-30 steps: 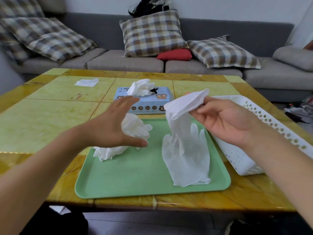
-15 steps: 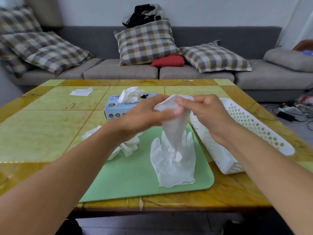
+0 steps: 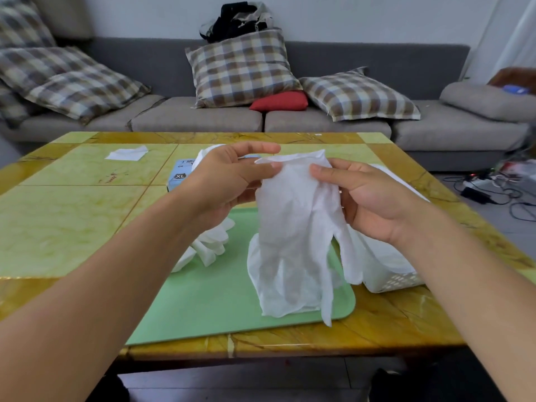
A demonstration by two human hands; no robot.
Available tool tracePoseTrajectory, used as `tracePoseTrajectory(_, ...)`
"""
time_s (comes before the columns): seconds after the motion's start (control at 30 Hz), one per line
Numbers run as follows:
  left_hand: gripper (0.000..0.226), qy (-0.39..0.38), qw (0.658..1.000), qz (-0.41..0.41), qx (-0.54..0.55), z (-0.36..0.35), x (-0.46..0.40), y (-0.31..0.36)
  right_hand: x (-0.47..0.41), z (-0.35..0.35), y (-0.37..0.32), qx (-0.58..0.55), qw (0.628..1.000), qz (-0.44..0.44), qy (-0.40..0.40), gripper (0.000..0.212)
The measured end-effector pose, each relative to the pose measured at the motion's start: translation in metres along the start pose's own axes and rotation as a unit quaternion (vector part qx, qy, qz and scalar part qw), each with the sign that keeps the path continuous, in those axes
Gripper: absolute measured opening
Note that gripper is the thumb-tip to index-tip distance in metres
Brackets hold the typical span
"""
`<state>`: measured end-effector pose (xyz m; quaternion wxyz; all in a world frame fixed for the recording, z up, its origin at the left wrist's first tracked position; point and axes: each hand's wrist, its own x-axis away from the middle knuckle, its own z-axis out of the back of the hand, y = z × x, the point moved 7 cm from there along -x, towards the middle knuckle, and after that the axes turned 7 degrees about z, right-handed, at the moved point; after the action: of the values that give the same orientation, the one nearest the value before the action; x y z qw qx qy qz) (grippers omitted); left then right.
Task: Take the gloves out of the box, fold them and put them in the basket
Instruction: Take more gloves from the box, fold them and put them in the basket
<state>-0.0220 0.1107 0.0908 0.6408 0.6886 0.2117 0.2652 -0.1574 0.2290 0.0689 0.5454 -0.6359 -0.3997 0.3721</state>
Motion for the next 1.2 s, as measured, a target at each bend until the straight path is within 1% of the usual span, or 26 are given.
tracePoseTrajectory(0.2,0.02,0.032,0.999,0.001,-0.003,0.012,-0.006,-0.007,-0.001,-0.006,0.006,0.005,1.0,-0.014,0.002,0.032)
tracePoseTrajectory(0.3,0.019,0.047,0.999,-0.014,-0.012,0.017,-0.008,-0.007,0.0,-0.005,0.006,0.05,0.999,-0.001,0.011,0.013)
tracePoseTrajectory(0.33,0.02,0.071,0.996,-0.035,-0.031,0.02,-0.008,-0.005,0.0,-0.005,0.005,0.063,0.998,0.007,0.018,0.011)
tracePoseTrajectory(0.37,0.022,0.118,0.987,-0.071,-0.08,0.025,-0.007,-0.002,0.0,-0.004,0.003,0.067,0.997,0.018,0.03,0.011)
tracePoseTrajectory(0.4,0.025,0.182,0.965,-0.116,-0.151,0.03,-0.004,0.003,0.001,-0.003,0.0,0.06,0.997,0.032,0.047,0.013)
tracePoseTrajectory(0.43,0.028,0.246,0.933,-0.158,-0.211,0.033,0.003,0.008,0.001,-0.002,-0.002,0.045,0.995,0.046,0.07,0.015)
tracePoseTrajectory(0.47,0.027,0.281,0.912,-0.188,-0.231,0.03,0.011,0.013,0.002,-0.002,-0.004,0.029,0.993,0.061,0.095,0.017)
tracePoseTrajectory(0.5,0.027,0.264,0.919,-0.195,-0.218,0.024,0.015,0.013,0.003,-0.002,-0.006,0.019,0.991,0.074,0.113,0.018)
tracePoseTrajectory(0.53,0.031,0.197,0.947,-0.172,-0.186,0.012,0.013,0.009,0.003,-0.005,-0.007,0.012,0.99,0.085,0.113,0.019)
tracePoseTrajectory(0.57,0.038,0.102,0.975,-0.127,-0.152,-0.004,0.011,0.001,0.003,-0.011,-0.007,0.007,0.992,0.09,0.088,0.021)
tracePoseTrajectory(0.6,0.044,0.009,0.989,-0.086,-0.121,-0.021,0.011,-0.005,0.004,-0.021,-0.008,0.004,0.995,0.092,0.038,0.025)
tracePoseTrajectory(0.63,0.047,-0.06,0.993,-0.063,-0.083,-0.034,0.012,-0.009,0.006,-0.031,-0.009,0.006,0.996,0.091,-0.026,0.031)
tracePoseTrajectory(0.67,0.045,-0.096,0.993,-0.055,-0.033,-0.041,0.013,-0.009,0.01,-0.041,-0.011,0.012,0.992,0.088,-0.096,0.041)
tracePoseTrajectory(0.73,0.039,-0.083,0.994,-0.043,0.048,-0.038,0.01,-0.006,0.019,-0.05,-0.017,0.013,0.976,0.087,-0.198,0.057)
tracePoseTrajectory(0.77,0.035,-0.066,0.994,-0.032,0.077,-0.034,0.008,-0.006,0.022,-0.048,-0.022,0.01,0.973,0.092,-0.21,0.059)
tracePoseTrajectory(0.8,0.03,-0.053,0.993,-0.019,0.1,-0.03,0.006,-0.007,0.022,-0.042,-0.027,0.017,0.976,0.102,-0.194,0.057)
tracePoseTrajectory(0.83,0.028,-0.043,0.992,-0.007,0.118,-0.027,0.005,-0.008,0.019,-0.031,-0.032,0.046,0.981,0.122,-0.143,0.05)
tracePoseTrajectory(0.87,0.029,-0.035,0.991,0.004,0.13,-0.024,0.003,-0.009,0.015,-0.017,-0.037,0.099,0.982,0.147,-0.066,0.042)
tracePoseTrajectory(0.9,0.031,-0.029,0.989,0.013,0.141,-0.022,0.002,-0.01,0.012,-0.001,-0.04,0.16,0.973,0.166,0.016,0.038)
tracePoseTrajectory(0.93,0.033,-0.03,0.988,0.022,0.152,-0.022,0.002,-0.01,0.009,0.012,-0.039,0.209,0.961,0.165,0.072,0.044)
tracePoseTrajectory(0.97,0.034,-0.037,0.986,0.03,0.157,-0.023,0.003,-0.01,0.006,0.018,-0.032,0.229,0.96,0.136,0.083,0.058)
tracePoseTrajectory(1.0,0.035,-0.049,0.985,0.038,0.159,-0.024,0.004,-0.01,0.003,0.016,-0.021,0.216,0.971,0.091,0.054,0.07)
tracePoseTrajectory(1.03,0.036,-0.059,0.985,0.046,0.155,-0.026,0.004,-0.01,0.001,0.011,-0.008,0.168,0.985,0.045,0.012,0.075)
tracePoseTrajectory(1.07,0.038,-0.066,0.986,0.053,0.146,-0.027,0.005,-0.01,0.001,0.003,0.001,0.112,0.993,0.016,-0.02,0.071)
tracePoseTrajectory(1.1,0.038,-0.067,0.987,0.06,0.133,-0.027,0.005,-0.011,0.001,-0.002,0.003,0.068,0.997,0.01,-0.025,0.063)
tracePoseTrajectory(1.2,0.031,-0.038,0.995,0.062,0.065,-0.018,0.006,-0.015,0.0,-0.007,0.003,0.037,0.999,0.026,0.005,0.04)
